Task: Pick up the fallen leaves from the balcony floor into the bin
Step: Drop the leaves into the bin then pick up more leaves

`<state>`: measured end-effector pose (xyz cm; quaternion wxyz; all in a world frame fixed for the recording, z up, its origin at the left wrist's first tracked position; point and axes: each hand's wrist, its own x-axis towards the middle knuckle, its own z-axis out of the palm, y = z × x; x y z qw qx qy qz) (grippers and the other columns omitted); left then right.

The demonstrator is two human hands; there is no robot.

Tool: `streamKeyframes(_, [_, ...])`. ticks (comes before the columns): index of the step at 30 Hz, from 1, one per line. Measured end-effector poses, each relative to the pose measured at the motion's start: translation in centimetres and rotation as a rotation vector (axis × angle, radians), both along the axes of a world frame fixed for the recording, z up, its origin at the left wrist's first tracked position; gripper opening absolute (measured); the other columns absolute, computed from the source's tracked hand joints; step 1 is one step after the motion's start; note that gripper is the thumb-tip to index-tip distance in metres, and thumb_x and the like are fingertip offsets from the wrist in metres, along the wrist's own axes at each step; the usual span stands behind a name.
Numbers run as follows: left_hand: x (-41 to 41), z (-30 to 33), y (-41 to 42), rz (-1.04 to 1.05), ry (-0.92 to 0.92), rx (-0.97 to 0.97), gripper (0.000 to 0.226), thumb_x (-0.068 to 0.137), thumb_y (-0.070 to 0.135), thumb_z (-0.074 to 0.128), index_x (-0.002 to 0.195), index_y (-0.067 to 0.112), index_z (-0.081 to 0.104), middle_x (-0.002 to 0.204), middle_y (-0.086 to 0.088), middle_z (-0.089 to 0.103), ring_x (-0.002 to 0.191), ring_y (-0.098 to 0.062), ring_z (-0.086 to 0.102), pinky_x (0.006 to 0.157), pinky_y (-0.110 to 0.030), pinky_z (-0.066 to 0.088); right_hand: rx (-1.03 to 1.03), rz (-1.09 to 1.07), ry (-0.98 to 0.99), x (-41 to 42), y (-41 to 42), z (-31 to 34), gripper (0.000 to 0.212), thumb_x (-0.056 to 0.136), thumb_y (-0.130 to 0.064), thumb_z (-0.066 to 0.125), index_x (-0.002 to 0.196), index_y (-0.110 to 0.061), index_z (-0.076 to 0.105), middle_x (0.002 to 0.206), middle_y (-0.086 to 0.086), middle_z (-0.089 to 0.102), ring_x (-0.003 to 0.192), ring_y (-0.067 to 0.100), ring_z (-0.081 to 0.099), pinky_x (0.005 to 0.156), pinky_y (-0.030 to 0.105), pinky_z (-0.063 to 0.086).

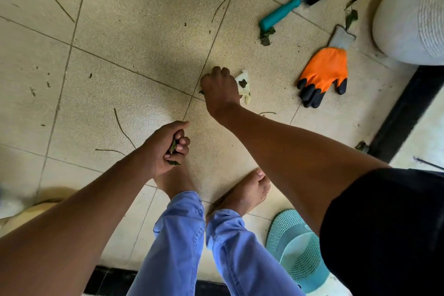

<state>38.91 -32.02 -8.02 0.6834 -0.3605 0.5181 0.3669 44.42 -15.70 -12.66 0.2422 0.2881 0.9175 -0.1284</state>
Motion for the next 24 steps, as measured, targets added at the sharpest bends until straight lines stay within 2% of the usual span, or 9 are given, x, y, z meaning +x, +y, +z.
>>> streamKeyframes(5, [0.5,0.2,-0.4,0.000,0.009,-0.026,0.046,0.098,0.032,0.060,0.059,0.021,0.038,0.058,0.003,0.037,0.040,-0.004,0.034,0.028,-0.012,0.015,-0.064,0.102,0.118,1.1,-1.8,1.1,0.016,0.093,-0.009,0.063,0.108,-0.011,0.069,0.104,0.009,0.068,0.100,0.028,0.060,0.075,0.037,0.048])
streamKeyframes(9, [1.2,0.4,-0.3,-0.006,0.013,-0.042,0.047,0.098,0.030,0.059,0.058,0.020,0.038,0.057,0.003,0.036,0.038,-0.004,0.033,0.028,-0.012,0.014,-0.184,-0.145,0.200,4.2,-3.0,2.0,0.035,0.086,-0.005,0.062,0.120,-0.011,0.056,0.093,0.010,0.069,0.086,0.031,0.063,0.059,0.034,0.039])
streamKeyframes(11, [1.6,0.4,-0.1,-0.013,0.008,-0.045,0.048,0.099,0.030,0.059,0.057,0.020,0.039,0.056,0.003,0.036,0.037,-0.004,0.033,0.028,-0.012,0.015,-0.179,-0.267,0.235,5.5,-2.6,1.7,0.047,0.079,0.000,0.064,0.123,-0.012,0.051,0.088,0.009,0.067,0.078,0.032,0.063,0.055,0.033,0.041])
streamKeyframes(13, [1.8,0.3,0.2,-0.021,0.002,-0.041,0.048,0.099,0.031,0.058,0.056,0.020,0.039,0.056,0.003,0.036,0.038,-0.005,0.033,0.028,-0.011,0.015,-0.182,-0.368,0.257,6.4,-1.7,1.3,0.057,0.076,0.002,0.065,0.128,-0.015,0.052,0.093,0.009,0.068,0.080,0.031,0.064,0.058,0.036,0.051])
streamKeyframes(15, [2.1,0.2,0.5,-0.020,-0.007,-0.027,0.049,0.099,0.031,0.058,0.056,0.020,0.039,0.056,0.003,0.036,0.038,-0.004,0.033,0.028,-0.011,0.015,-0.218,-0.445,0.236,7.5,-0.4,0.8,0.060,0.076,0.001,0.067,0.132,-0.018,0.058,0.104,0.010,0.069,0.091,0.031,0.065,0.072,0.038,0.056])
streamKeyframes(17, [2.2,0.0,0.8,-0.018,-0.018,-0.009,0.048,0.099,0.032,0.058,0.056,0.021,0.039,0.056,0.004,0.036,0.039,-0.004,0.033,0.028,-0.012,0.015,-0.226,-0.464,0.186,8.8,0.7,0.5,0.054,0.077,-0.001,0.067,0.128,-0.017,0.066,0.109,0.011,0.068,0.100,0.031,0.064,0.079,0.035,0.053])
streamKeyframes(21, [2.8,0.0,1.2,-0.024,-0.023,0.012,0.048,0.098,0.032,0.059,0.056,0.021,0.039,0.056,0.003,0.037,0.040,-0.005,0.033,0.028,-0.012,0.015,-0.200,-0.531,0.135,11.7,1.5,0.6,0.042,0.083,-0.004,0.066,0.122,-0.019,0.070,0.112,0.008,0.066,0.101,0.028,0.063,0.073,0.026,0.039])
streamKeyframes(24, [3.3,0.0,1.2,-0.029,-0.022,0.012,0.049,0.098,0.032,0.059,0.054,0.021,0.040,0.056,0.004,0.037,0.040,-0.005,0.033,0.029,-0.011,0.014,-0.151,-0.647,0.110,13.4,2.2,0.9,0.045,0.085,-0.006,0.066,0.128,-0.017,0.066,0.116,0.009,0.068,0.105,0.030,0.064,0.079,0.028,0.044])
